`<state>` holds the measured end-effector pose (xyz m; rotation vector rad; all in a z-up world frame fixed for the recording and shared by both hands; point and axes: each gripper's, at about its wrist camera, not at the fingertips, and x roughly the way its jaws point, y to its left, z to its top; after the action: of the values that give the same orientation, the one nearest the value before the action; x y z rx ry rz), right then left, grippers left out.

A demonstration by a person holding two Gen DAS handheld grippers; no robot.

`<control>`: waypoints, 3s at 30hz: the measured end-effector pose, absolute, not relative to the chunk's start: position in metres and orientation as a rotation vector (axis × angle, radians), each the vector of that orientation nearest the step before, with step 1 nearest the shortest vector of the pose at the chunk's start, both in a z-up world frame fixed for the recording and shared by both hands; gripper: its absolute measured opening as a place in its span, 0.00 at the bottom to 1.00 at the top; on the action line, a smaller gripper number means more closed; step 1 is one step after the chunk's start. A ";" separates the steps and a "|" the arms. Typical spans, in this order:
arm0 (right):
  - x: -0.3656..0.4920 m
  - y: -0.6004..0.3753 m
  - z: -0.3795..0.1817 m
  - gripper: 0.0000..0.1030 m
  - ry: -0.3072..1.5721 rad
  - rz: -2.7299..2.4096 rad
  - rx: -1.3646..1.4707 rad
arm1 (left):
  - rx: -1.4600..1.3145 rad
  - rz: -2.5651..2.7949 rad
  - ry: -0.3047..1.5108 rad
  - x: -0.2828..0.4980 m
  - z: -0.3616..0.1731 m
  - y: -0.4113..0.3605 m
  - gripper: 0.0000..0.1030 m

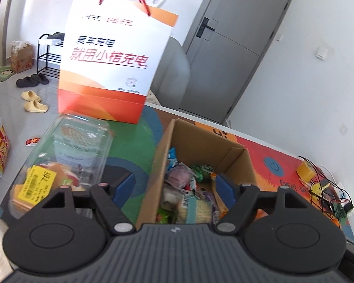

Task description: Organize snacks

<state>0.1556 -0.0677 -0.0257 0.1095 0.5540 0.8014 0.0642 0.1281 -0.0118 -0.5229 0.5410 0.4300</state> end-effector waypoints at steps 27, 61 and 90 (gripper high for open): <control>0.116 -0.142 0.005 1.00 0.454 0.706 0.072 | -0.419 0.452 0.530 0.017 0.012 0.081 0.99; 0.061 -0.223 0.024 1.00 0.498 0.519 0.070 | -0.139 0.198 0.561 -0.008 0.044 0.008 1.00; 0.062 -0.214 0.026 1.00 0.525 0.491 0.022 | -0.157 0.169 0.586 -0.010 0.046 0.012 1.00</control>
<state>0.0624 -0.2142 0.0256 0.0217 0.5252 0.4907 -0.0097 0.0124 0.0456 -0.1572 0.5862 0.1685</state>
